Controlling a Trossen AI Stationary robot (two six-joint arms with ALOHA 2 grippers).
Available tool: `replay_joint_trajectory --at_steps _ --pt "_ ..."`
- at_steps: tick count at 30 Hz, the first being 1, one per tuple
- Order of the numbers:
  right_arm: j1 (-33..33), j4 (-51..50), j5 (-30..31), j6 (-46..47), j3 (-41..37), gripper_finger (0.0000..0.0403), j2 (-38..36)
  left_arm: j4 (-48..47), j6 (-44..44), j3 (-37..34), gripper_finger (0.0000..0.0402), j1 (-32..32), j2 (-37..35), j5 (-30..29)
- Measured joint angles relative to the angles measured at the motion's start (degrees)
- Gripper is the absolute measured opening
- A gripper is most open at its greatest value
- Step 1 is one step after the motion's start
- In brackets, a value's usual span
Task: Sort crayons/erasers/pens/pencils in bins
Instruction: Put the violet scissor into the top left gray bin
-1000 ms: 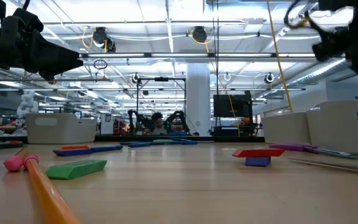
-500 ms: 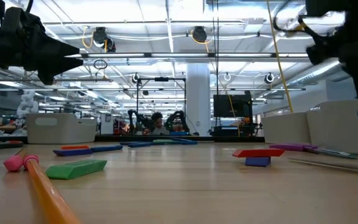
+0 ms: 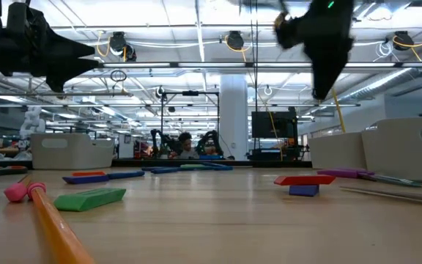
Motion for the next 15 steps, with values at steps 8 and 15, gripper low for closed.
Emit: replay_joint_trajectory --at_steps 8,15 --pt "-7.63 2.48 -6.40 -6.22 -0.32 0.0120 12.22 -1.70 -1.34 0.00 0.0198 0.00 0.02 -0.02" --pt "-10.10 6.17 -12.06 -5.56 -1.70 0.0113 16.04 -2.99 -0.49 0.00 0.0198 0.00 -0.01 -0.06"
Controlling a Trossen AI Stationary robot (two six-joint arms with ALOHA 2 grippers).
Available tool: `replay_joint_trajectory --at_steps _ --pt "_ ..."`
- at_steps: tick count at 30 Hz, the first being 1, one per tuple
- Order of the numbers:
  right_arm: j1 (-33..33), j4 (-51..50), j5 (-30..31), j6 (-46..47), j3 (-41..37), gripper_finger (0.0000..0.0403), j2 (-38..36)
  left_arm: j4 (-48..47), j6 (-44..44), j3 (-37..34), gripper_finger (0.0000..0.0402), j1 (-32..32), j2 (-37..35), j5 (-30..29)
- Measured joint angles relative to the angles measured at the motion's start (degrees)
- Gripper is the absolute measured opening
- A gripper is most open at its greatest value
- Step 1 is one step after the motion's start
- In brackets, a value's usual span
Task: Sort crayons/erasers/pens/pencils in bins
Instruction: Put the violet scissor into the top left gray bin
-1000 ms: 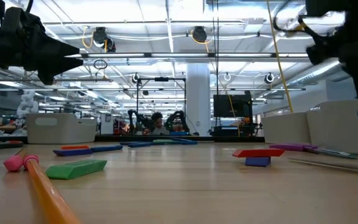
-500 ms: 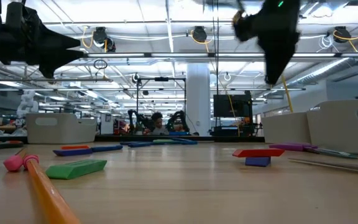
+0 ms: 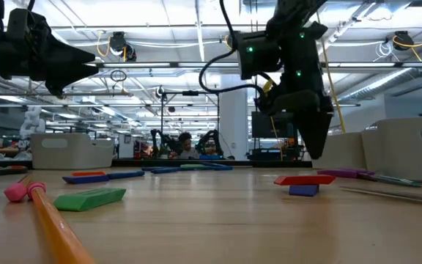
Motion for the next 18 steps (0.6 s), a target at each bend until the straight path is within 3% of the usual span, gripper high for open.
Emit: replay_joint_trajectory --at_steps 11,18 --pt "-1.47 7.69 -0.29 1.63 -7.33 0.0098 -0.09 0.00 0.14 0.00 0.0198 0.00 0.02 -0.36" --pt "-1.47 12.72 -1.33 1.54 -10.87 0.0096 -0.50 0.75 1.02 0.00 0.0198 0.00 0.00 -7.58"
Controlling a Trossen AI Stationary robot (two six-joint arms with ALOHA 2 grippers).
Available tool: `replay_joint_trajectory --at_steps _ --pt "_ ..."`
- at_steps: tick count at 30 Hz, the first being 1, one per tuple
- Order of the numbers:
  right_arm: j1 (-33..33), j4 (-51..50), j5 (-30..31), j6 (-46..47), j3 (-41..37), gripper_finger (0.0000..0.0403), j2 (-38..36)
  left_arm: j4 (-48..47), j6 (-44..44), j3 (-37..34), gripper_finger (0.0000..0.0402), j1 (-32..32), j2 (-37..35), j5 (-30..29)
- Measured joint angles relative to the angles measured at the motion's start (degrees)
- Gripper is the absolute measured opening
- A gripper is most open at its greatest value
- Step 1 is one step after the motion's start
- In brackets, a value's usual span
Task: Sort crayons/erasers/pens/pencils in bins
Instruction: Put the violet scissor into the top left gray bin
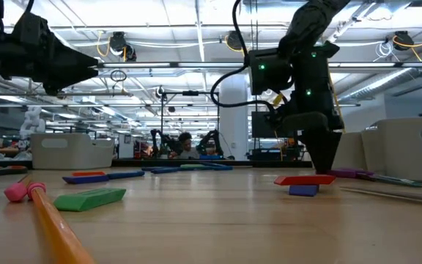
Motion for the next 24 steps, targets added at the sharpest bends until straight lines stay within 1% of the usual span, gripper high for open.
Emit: replay_joint_trajectory --at_steps 3,7,12,18,24 --pt "0.11 0.17 0.04 0.31 -0.22 0.0084 0.07 -0.03 -1.07 0.00 0.0198 0.02 0.00 0.71" --pt "0.15 0.83 0.02 2.17 -0.24 0.0049 0.13 -0.03 -1.49 0.00 0.0198 0.00 0.00 2.09" --pt "0.15 1.26 -0.05 2.95 -0.28 0.0010 0.17 -0.04 -3.70 0.02 0.0198 0.00 0.00 2.22" --pt "0.57 2.80 0.37 3.32 -0.57 0.0015 -2.36 -0.05 -6.59 0.02 0.0198 0.00 0.00 2.74" --pt "2.27 10.16 4.20 2.00 -0.55 0.0012 -9.74 -0.08 -7.33 0.02 0.0198 0.00 0.02 2.74"
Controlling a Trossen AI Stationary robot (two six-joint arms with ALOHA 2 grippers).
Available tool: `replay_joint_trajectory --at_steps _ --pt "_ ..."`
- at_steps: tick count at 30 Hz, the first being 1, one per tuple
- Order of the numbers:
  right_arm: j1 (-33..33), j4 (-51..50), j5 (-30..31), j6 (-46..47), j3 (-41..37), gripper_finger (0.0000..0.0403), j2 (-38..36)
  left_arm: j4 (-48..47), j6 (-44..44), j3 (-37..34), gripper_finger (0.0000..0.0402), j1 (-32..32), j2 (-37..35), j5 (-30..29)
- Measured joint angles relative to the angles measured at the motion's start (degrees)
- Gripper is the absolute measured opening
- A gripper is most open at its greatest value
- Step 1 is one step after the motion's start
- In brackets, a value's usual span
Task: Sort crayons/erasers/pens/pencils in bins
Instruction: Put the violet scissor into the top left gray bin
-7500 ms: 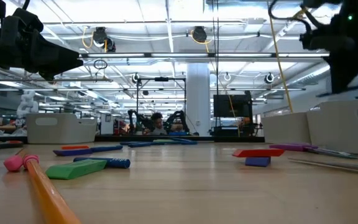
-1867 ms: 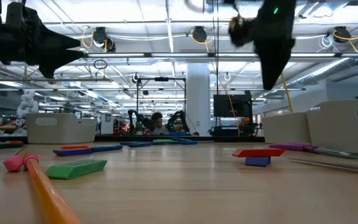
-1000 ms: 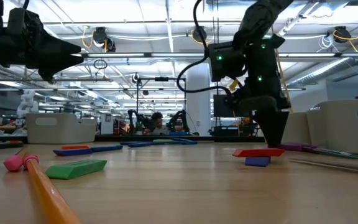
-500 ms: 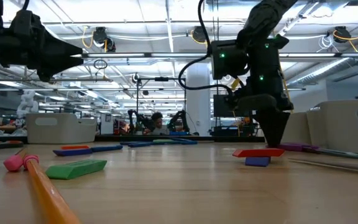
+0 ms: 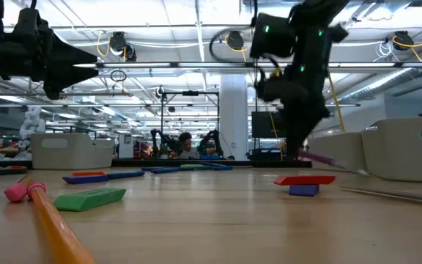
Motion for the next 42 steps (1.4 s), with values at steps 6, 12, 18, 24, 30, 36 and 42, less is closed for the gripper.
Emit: replay_joint_trajectory --at_steps 6,12,18,24,30,36,42 --pt "3.61 16.54 5.03 -10.09 0.00 0.0012 -7.29 -0.37 0.72 0.02 0.0198 0.00 0.11 -0.16" --pt "9.46 37.54 9.46 -29.96 0.13 0.0011 -9.26 0.79 -1.74 0.02 0.0204 0.00 3.52 6.14" --pt "13.97 64.91 9.52 -44.87 -4.96 0.0011 -5.43 7.91 0.13 0.03 0.0248 0.00 11.18 16.86" --pt "15.77 89.95 4.31 -60.79 -8.80 0.0011 1.55 23.51 2.98 0.04 0.0259 0.00 23.46 24.27" --pt "15.89 96.32 -5.54 -65.34 -4.55 0.0011 7.72 33.85 3.55 1.18 0.0247 0.00 37.14 30.67" --pt "15.93 96.70 -10.39 -69.78 -0.38 0.0011 10.55 34.67 4.78 9.01 0.0231 -0.08 50.21 41.03" --pt "15.87 97.22 -10.33 -71.63 -0.11 0.0011 10.47 34.86 8.98 18.03 0.0228 -1.36 62.16 48.37"
